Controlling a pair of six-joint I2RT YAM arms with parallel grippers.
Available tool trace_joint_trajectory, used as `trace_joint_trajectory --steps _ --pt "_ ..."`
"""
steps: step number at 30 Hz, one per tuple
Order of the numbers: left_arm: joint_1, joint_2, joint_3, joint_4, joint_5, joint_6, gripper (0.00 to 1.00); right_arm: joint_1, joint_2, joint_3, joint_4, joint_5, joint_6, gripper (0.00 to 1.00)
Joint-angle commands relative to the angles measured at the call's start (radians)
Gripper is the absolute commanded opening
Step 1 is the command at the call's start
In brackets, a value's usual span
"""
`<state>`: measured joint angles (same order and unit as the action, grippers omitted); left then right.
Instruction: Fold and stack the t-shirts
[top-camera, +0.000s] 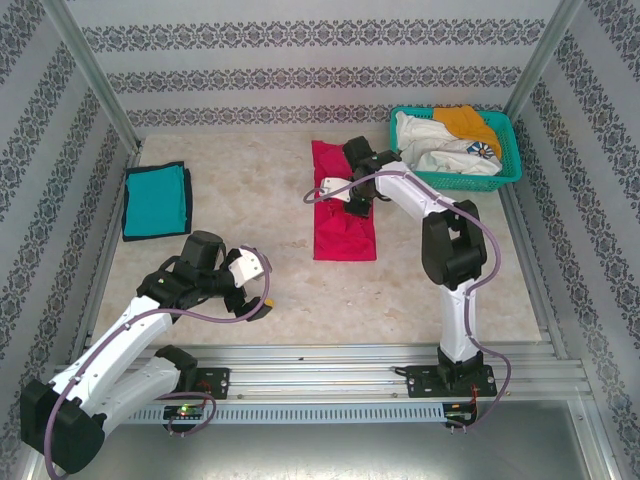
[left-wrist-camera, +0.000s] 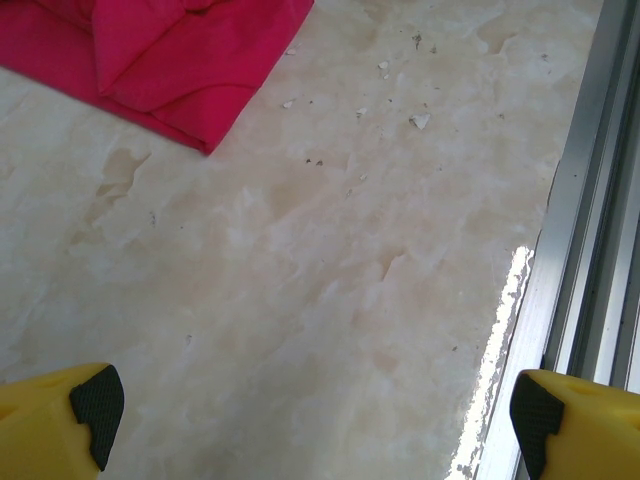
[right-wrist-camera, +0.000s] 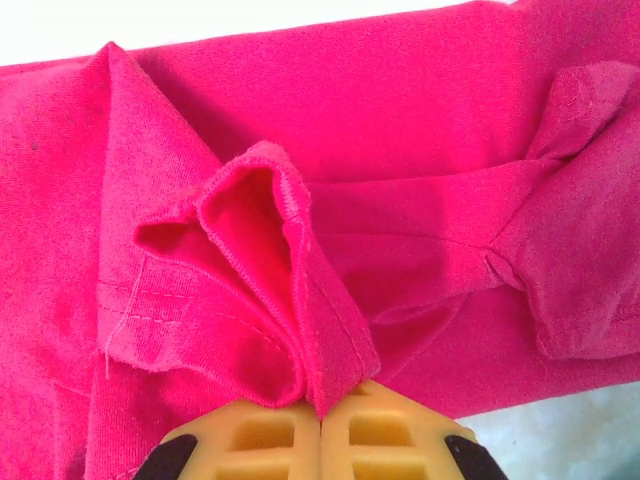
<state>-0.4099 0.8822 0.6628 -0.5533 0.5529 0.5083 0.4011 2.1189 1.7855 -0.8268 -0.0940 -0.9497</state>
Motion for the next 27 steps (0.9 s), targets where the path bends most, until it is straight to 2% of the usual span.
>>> trace_joint_trajectory --steps 1,3,6,10,13,17,19,21,27 --pt "0.011 0.001 -0.002 0.018 0.008 0.001 1.00 -0.019 0.031 0.040 0.017 0.007 -0.004 0.00" --pt "0.011 0.001 -0.003 0.021 0.006 0.001 1.00 -0.025 0.048 0.058 0.020 0.005 0.010 0.00" --pt "0.010 -0.001 -0.002 0.019 0.005 -0.002 1.00 -0.030 0.058 0.072 0.075 0.035 0.029 0.19" --pt "0.011 0.001 0.005 0.023 0.007 -0.021 1.00 -0.041 0.012 0.052 0.181 0.045 0.134 0.55" --pt "0.011 0.002 0.002 0.054 0.015 -0.067 1.00 -0.044 -0.068 -0.035 0.280 0.056 0.259 0.66" --pt "0.011 0.022 -0.015 0.190 0.018 -0.239 1.00 -0.033 -0.203 -0.215 0.418 0.102 0.488 0.68" --pt "0.010 0.047 -0.027 0.265 0.046 -0.301 1.00 -0.030 -0.266 -0.301 0.430 0.064 0.574 0.68" --pt "0.007 0.074 -0.035 0.323 0.070 -0.328 1.00 -0.021 -0.314 -0.385 0.448 0.017 0.662 0.65" --pt "0.006 0.129 -0.034 0.366 0.066 -0.320 1.00 0.001 -0.336 -0.465 0.404 -0.162 1.028 0.61"
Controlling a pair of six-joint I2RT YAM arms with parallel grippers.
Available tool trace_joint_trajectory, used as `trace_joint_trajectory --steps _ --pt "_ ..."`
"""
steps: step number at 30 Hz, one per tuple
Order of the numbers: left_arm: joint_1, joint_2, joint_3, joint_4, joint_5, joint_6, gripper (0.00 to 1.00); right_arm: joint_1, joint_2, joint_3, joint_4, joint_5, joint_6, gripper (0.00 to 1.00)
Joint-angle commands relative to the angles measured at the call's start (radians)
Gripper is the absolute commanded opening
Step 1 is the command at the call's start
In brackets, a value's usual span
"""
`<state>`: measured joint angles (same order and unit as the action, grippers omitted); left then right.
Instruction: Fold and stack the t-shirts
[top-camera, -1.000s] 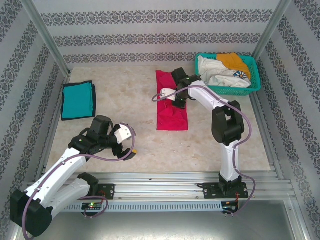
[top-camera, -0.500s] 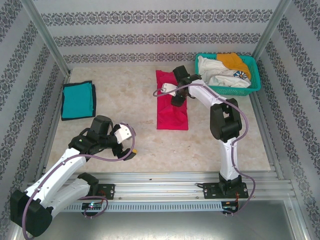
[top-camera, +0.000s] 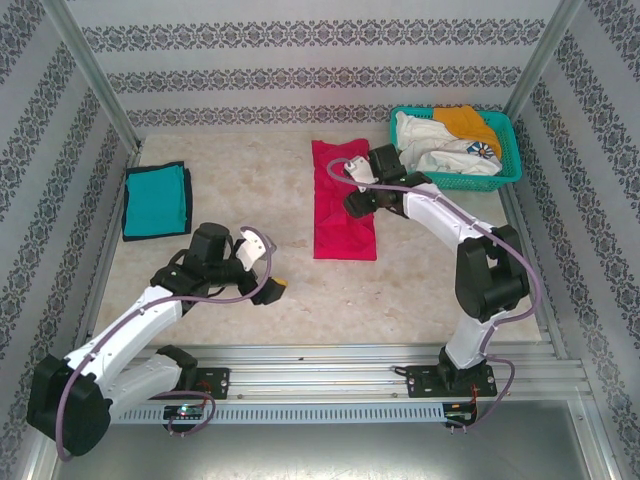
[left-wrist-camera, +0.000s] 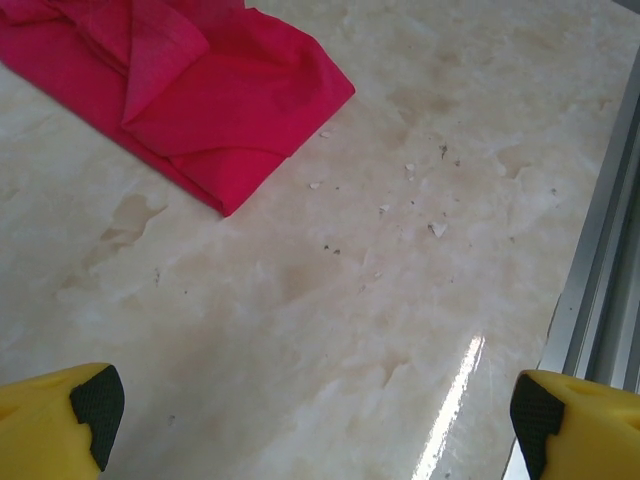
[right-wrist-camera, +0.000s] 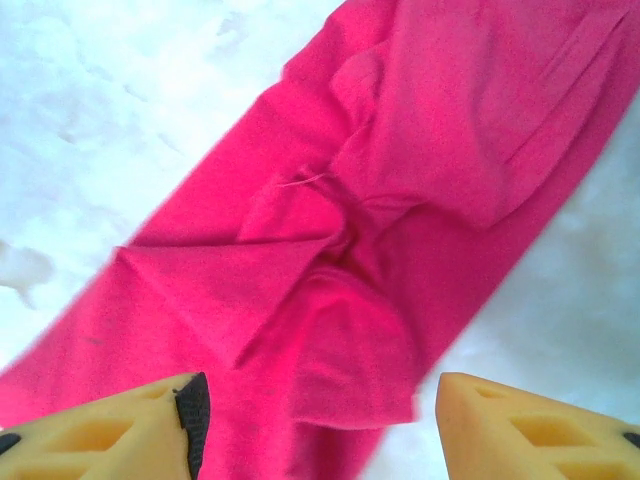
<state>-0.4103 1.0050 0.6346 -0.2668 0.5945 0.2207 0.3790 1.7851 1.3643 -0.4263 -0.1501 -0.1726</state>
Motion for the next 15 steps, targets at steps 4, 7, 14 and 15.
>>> trace_joint_trajectory --steps 4,7,14,15 --pt "0.005 0.006 -0.025 0.100 0.022 -0.035 1.00 0.026 0.022 -0.084 0.044 -0.176 0.432 0.60" --pt "0.005 -0.001 -0.036 0.104 0.022 -0.034 1.00 0.025 0.067 -0.078 0.044 -0.186 0.481 0.59" --pt "0.005 -0.007 -0.040 0.112 0.021 -0.029 1.00 0.015 0.194 0.007 0.026 -0.205 0.505 0.55" --pt "0.006 -0.007 -0.042 0.114 0.021 -0.029 1.00 0.017 0.207 0.023 0.025 -0.211 0.502 0.55"
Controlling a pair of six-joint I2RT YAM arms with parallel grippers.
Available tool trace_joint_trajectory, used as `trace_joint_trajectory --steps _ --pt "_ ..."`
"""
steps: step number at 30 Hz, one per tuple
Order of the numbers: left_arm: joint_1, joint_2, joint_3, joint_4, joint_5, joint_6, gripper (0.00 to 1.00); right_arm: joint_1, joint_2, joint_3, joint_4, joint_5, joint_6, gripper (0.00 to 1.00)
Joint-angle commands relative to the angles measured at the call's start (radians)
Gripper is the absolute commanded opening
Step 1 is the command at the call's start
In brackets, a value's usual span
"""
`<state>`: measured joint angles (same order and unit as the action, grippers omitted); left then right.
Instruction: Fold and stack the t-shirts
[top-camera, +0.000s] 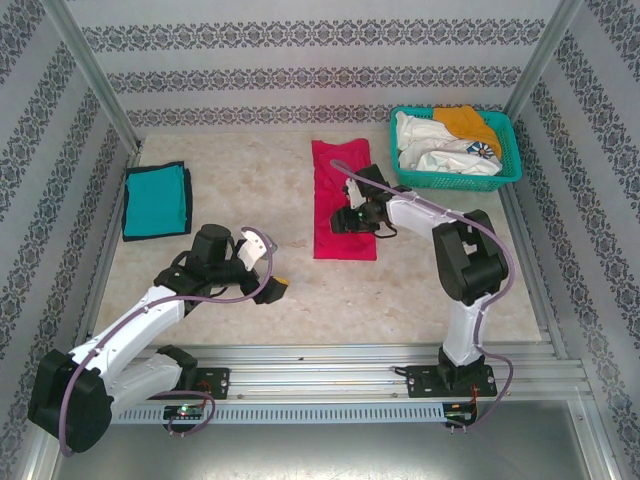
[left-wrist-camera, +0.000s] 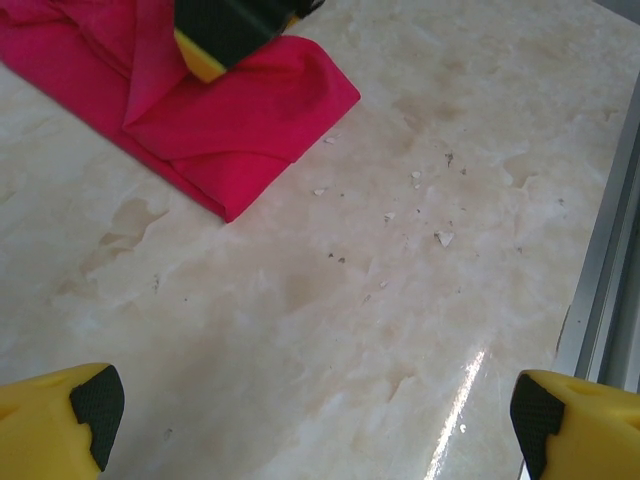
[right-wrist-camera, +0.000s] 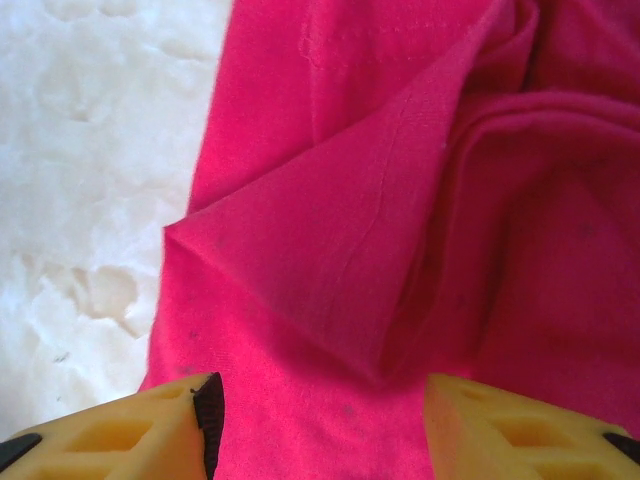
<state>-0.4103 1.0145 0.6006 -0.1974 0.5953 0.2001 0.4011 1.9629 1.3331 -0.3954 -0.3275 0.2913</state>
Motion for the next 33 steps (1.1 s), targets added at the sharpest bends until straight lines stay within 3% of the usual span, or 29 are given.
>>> trace_joint_trajectory --steps 1,14,20,23,26,33 --pt "0.005 -0.018 -0.010 0.049 0.019 -0.010 1.00 -0.003 0.038 0.069 -0.007 -0.045 0.037 0.55" --pt "0.005 -0.007 -0.021 0.078 0.023 -0.021 1.00 0.027 0.102 0.275 -0.030 -0.089 -0.030 0.56" --pt "0.005 0.007 -0.030 0.124 0.017 -0.058 1.00 -0.029 -0.020 0.111 0.019 0.010 -0.028 0.56" --pt "0.005 0.035 -0.042 0.197 0.031 -0.105 1.00 -0.072 -0.038 0.034 0.035 -0.019 0.015 0.56" --pt "0.000 0.097 -0.040 0.299 0.050 -0.170 1.00 -0.099 -0.091 -0.059 0.095 0.040 0.055 0.55" --pt "-0.125 0.352 0.018 0.557 0.023 -0.239 1.00 -0.154 -0.132 -0.157 0.176 0.073 0.194 0.52"
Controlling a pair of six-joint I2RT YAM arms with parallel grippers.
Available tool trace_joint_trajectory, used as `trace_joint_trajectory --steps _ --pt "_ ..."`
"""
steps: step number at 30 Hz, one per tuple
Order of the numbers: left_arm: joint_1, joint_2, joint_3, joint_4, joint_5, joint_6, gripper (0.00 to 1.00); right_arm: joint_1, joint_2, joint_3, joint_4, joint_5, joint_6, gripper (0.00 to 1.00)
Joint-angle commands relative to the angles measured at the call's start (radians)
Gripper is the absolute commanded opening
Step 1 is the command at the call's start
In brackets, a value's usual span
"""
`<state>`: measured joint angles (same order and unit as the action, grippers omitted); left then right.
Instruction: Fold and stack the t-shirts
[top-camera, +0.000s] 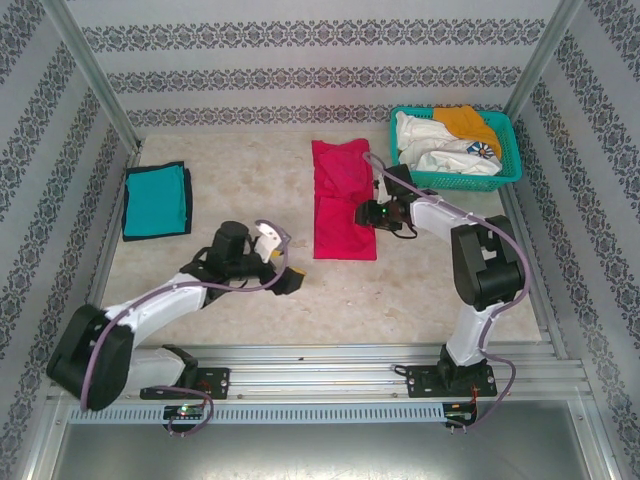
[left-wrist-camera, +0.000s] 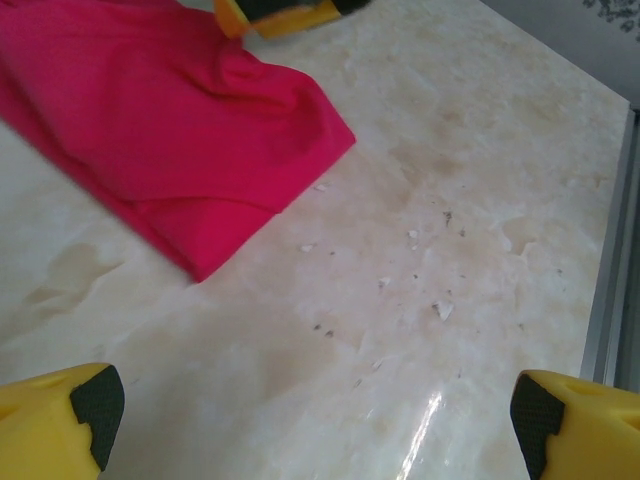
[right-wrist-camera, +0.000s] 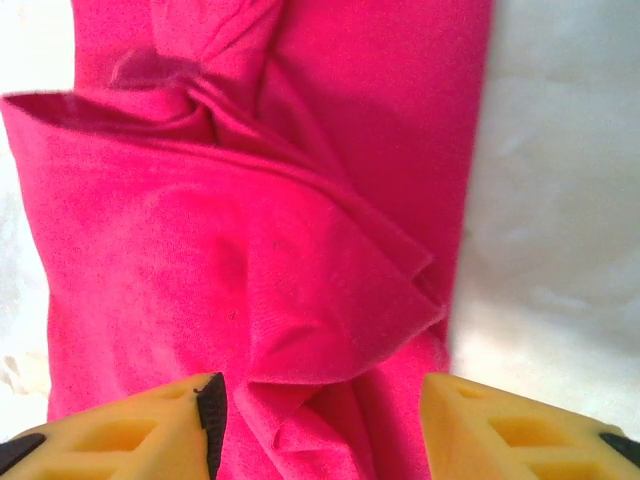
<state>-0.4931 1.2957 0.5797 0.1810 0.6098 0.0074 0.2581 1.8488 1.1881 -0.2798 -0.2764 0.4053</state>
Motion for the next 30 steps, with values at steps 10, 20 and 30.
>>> trace_joint_trajectory --steps 10,20,30 --pt "-0.101 0.317 0.145 0.345 0.049 -0.080 1.00 -0.048 0.080 0.032 0.098 -0.065 0.208 0.31" --pt "-0.102 0.313 0.141 0.306 0.029 -0.041 1.00 -0.061 0.080 -0.004 0.112 -0.031 0.214 0.46" --pt "-0.102 0.313 0.132 0.298 0.028 -0.040 1.00 -0.063 0.085 0.045 0.126 -0.065 0.208 0.00"
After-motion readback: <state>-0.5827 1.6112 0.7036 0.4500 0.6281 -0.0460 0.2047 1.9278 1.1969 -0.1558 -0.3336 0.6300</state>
